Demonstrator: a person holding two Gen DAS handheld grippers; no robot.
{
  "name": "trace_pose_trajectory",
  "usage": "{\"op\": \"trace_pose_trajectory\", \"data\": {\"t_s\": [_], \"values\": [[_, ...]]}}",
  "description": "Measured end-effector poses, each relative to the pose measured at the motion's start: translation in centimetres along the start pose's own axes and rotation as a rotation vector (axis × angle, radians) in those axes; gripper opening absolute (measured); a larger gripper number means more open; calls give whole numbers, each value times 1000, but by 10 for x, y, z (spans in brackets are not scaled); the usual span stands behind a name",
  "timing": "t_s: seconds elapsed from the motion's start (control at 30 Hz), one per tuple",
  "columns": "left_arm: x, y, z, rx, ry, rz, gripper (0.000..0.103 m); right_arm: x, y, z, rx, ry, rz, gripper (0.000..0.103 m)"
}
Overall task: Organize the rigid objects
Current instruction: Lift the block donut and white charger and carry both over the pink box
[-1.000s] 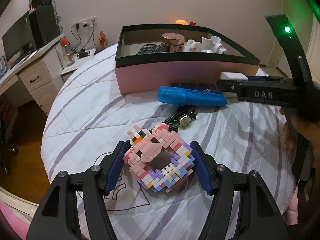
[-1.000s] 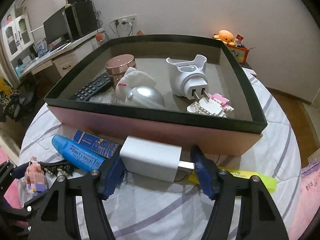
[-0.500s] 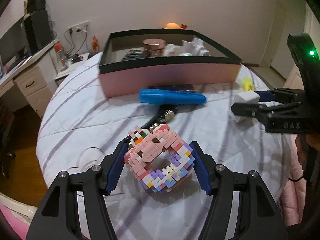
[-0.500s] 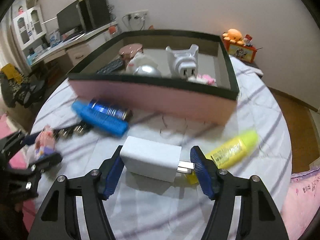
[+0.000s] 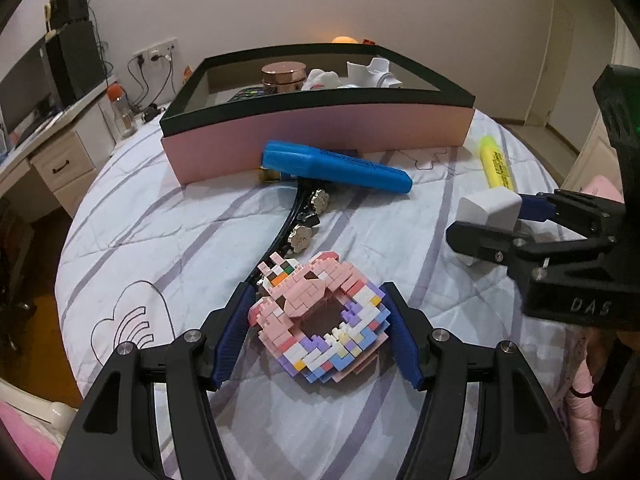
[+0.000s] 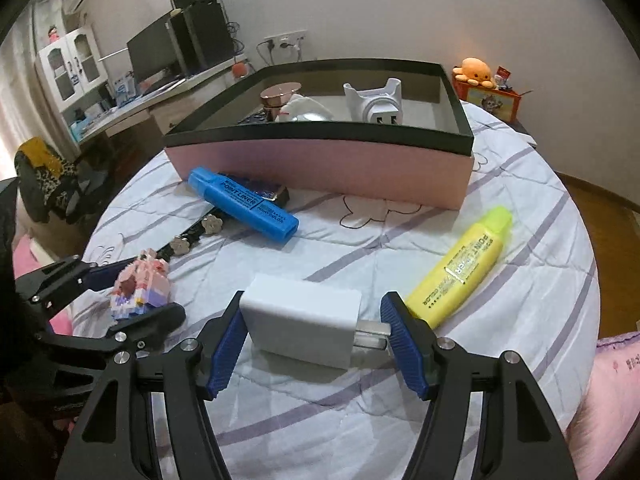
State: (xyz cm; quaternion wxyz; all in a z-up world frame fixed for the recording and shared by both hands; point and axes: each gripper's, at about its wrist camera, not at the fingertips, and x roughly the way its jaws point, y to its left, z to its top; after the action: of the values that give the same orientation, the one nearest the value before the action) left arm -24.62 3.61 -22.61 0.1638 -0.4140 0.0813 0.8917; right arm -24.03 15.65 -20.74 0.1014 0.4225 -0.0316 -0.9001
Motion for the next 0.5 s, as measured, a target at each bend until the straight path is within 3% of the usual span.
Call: {"op": "trace_pose_trajectory", "data": {"t_s": [0.13,0.2,0.37,0.5], "values": [[0,2,-2,-6,-13,-4,64,4,1,-2,7,-27,4,71],[-2,3,-1,-13,-18,-10,64,3,1,-2,-1,-45,-2,67],[-14,9,4,-33,-48,3,64,0,2,0,-20,-50,-1,67],[-30,15,10,-43,-91,34,64,-15,6,5,-33,-102,5,67]]}}
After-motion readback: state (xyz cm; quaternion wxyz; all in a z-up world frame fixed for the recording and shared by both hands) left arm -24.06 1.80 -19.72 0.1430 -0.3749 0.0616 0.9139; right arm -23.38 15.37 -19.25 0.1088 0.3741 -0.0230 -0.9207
